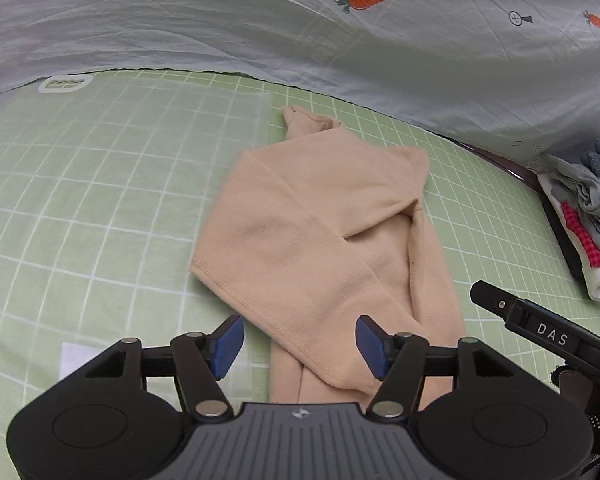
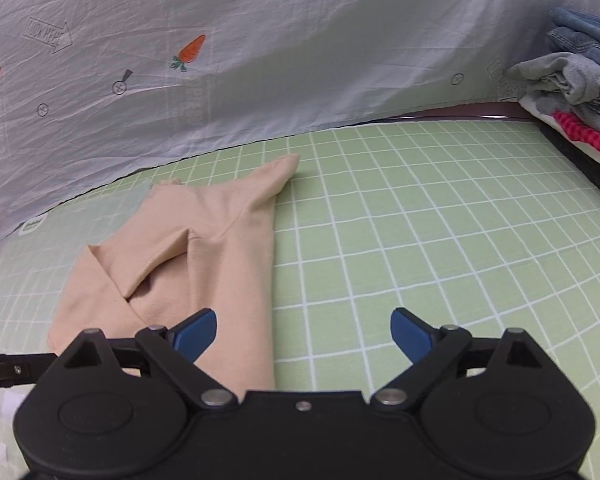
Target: Fold clothes
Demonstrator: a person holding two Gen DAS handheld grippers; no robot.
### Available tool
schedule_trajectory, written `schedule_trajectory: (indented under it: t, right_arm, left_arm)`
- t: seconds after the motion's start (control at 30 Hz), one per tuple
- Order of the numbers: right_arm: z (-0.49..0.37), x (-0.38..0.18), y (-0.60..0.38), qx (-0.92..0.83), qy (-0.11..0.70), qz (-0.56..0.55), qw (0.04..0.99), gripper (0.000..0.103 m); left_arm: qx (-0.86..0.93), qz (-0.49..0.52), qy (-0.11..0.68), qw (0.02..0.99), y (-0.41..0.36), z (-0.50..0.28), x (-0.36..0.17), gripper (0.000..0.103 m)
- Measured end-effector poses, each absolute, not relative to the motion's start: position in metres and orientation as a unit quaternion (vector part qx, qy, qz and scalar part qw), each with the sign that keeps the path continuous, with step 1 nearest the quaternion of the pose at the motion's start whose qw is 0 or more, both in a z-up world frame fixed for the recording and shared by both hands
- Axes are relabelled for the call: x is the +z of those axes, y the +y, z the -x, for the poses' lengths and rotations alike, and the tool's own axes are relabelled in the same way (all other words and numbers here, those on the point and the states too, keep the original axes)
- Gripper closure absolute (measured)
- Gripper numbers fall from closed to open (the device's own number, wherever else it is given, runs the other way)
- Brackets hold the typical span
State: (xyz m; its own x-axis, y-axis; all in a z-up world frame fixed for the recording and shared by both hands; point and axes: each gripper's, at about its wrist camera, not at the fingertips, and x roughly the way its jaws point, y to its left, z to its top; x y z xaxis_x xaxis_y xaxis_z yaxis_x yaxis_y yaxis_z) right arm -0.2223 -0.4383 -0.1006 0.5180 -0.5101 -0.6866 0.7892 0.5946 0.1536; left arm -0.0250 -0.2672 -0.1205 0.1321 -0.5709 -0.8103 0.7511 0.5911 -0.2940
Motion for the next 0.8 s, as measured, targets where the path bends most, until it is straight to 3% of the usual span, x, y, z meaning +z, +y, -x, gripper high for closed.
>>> schedule_trajectory:
  t: [0.07, 0.13, 0.17, 0.4, 0.5, 0.8]
  right_arm:
    - [0.208, -0.102, -0.430, -0.349, 0.306, -0.227, 0.856, 0.027]
    - [0.195, -0.105, -0.421, -0.313, 0.311, -0.224, 0.869, 0.049]
    - [0.191, -0.108, -0.417, -0.303, 0.318, -0.225, 0.870, 0.053]
    - [0.175, -0.127, -0.396, -0.260, 0.358, -0.225, 0.868, 0.060]
    - [0.176, -0.126, -0.393, -0.257, 0.356, -0.227, 0.869, 0.098]
    - [0.193, -0.104, -0.374, -0.264, 0.326, -0.221, 0.880, 0.098]
  left_arm:
    - [-0.423, -0.098, 0.497, 0.751, -0.257, 0.020, -0.125, 0.040]
    - [-0.410, -0.095, 0.505, 0.753, -0.246, 0.016, -0.128, 0.040]
    - [-0.407, -0.094, 0.507, 0.754, -0.242, 0.015, -0.128, 0.040]
    - [-0.398, -0.097, 0.503, 0.761, -0.220, 0.008, -0.125, 0.040]
    - [-0.399, -0.099, 0.500, 0.762, -0.213, 0.007, -0.123, 0.040]
    - [-0.417, -0.072, 0.491, 0.762, -0.200, 0.008, -0.112, 0.040]
